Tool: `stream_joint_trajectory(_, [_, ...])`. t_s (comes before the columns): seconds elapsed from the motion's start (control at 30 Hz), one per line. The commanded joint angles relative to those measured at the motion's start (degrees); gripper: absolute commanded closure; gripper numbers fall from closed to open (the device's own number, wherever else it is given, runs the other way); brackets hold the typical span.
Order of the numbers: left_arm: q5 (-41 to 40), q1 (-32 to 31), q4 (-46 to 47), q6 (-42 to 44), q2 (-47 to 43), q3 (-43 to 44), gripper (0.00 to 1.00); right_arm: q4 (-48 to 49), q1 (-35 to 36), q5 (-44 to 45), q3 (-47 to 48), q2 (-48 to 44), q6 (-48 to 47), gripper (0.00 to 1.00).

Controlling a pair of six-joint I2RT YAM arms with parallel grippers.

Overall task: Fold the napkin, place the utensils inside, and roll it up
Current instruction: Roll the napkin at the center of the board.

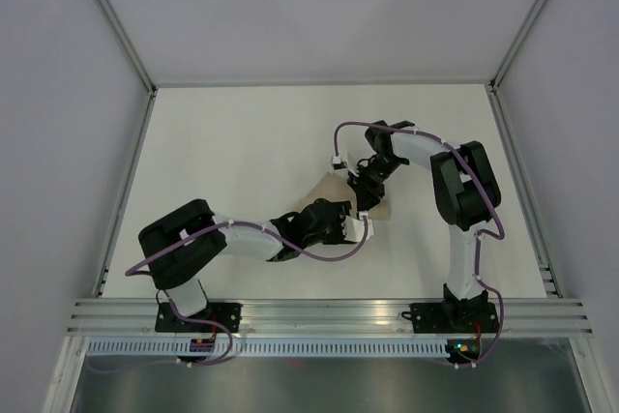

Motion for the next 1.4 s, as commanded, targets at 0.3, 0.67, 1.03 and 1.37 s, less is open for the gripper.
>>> stream_joint_trajectory(0.3, [-4.4,2.2,6.4,5.9,6.1,2.2,0.35,-1.0,-0.8,6.9,-1.4,4.9,-0.9,0.99])
stream_joint_trajectory(0.67, [1.1,4.7,-1.6,3.7,7.4,3.8,0.54,-1.1,-0.9,6.9,-1.4,5.3,-1.1,0.98])
stream_joint_trajectory(1.03, [11.5,5.5,-9.5,-2.8,8.4,8.3,0.91,-0.3,-2.1,5.0,-2.4,-0.5,0.0,0.56])
stream_joint_trajectory(1.37, [20.6,6.9,-14.6,-6.0,10.3,13.3,0.93,4.6,-7.3,0.5,-3.8,-12.0,3.4,0.4])
